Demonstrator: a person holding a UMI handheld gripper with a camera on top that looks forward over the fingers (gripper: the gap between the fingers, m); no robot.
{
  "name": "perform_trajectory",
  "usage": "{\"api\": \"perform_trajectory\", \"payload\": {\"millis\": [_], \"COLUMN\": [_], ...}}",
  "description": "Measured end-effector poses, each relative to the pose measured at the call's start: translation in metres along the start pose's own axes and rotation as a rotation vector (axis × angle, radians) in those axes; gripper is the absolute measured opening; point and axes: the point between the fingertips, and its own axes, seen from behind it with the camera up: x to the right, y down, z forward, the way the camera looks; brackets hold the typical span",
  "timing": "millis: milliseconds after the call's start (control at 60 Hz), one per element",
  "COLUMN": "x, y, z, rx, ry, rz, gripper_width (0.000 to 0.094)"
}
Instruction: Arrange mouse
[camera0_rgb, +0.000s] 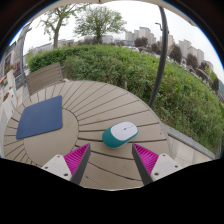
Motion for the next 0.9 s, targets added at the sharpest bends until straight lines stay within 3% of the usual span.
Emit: {"api": "perform_trajectory", "payload": {"millis": [217,533,633,700,900], "x": [0.001,-0.023,-0.019,-0.017,-0.028], "y": [-0.019,-0.045,-0.046,-0.045,-0.065], "z": [0.038,0.068,0.067,0.066,0.05], "rx": [-0.005,-0.011,-0.01,0.005,-0.022], "ry": [-0.006,-0.095,-0.089,-0.1,-0.148], "rz": [0.028,0.001,-0.012,-0.037,-0.06], "gripper_width": [0.0861,0.0828,0.0737,0.0473,0.0437]}}
